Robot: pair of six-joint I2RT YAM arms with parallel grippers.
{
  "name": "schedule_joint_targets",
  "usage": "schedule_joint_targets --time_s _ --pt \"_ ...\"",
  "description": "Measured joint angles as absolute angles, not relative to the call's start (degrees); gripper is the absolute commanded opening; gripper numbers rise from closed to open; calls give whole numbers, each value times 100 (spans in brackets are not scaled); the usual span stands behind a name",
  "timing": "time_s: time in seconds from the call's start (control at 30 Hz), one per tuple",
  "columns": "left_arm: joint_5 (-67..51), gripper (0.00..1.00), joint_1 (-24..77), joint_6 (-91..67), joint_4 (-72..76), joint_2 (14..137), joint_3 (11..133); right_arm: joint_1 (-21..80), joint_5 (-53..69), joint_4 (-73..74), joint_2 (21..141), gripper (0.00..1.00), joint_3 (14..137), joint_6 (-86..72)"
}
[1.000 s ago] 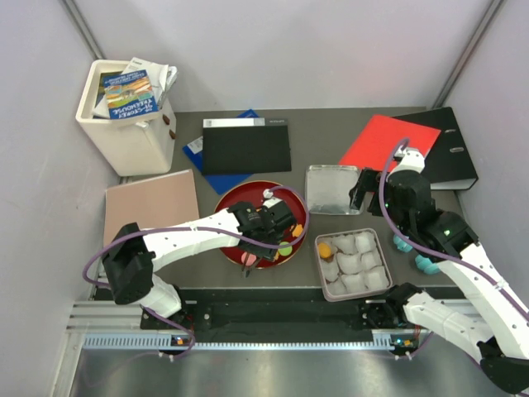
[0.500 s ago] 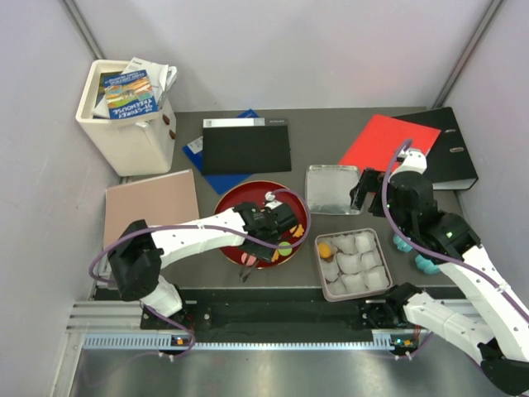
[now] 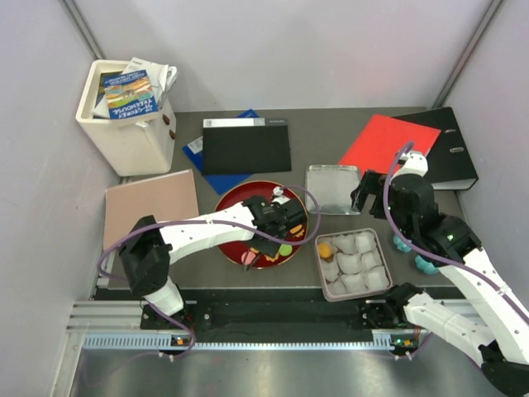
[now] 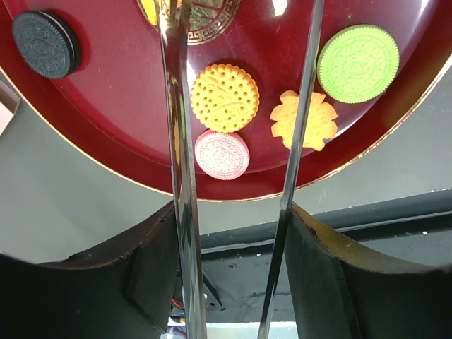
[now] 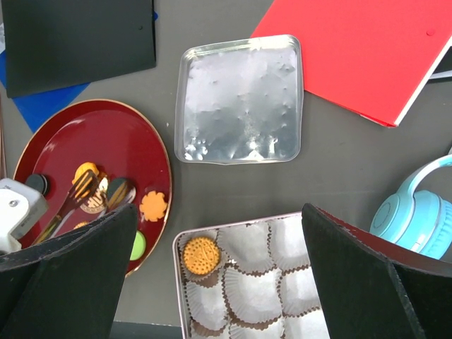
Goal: Pack the cookies
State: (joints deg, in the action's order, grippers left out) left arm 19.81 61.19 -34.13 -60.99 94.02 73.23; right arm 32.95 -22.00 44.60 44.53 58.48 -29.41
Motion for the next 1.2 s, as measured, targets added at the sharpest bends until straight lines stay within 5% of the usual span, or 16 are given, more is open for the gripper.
schedule_joint_targets --time_s 0.2,0.47,1.2 --pt "1994 59 6180 -3358 -6169 9520 7393 3295 -2209 4458 4447 99 5848 -2941" --pt "1887 39 6254 -3317 -6169 9640 7393 3295 -2241 4458 4442 99 5848 -2939" --pt "2423 29 6407 -3079 -6692 9430 8757 3295 -2327 4471 4547 99 5892 -2829"
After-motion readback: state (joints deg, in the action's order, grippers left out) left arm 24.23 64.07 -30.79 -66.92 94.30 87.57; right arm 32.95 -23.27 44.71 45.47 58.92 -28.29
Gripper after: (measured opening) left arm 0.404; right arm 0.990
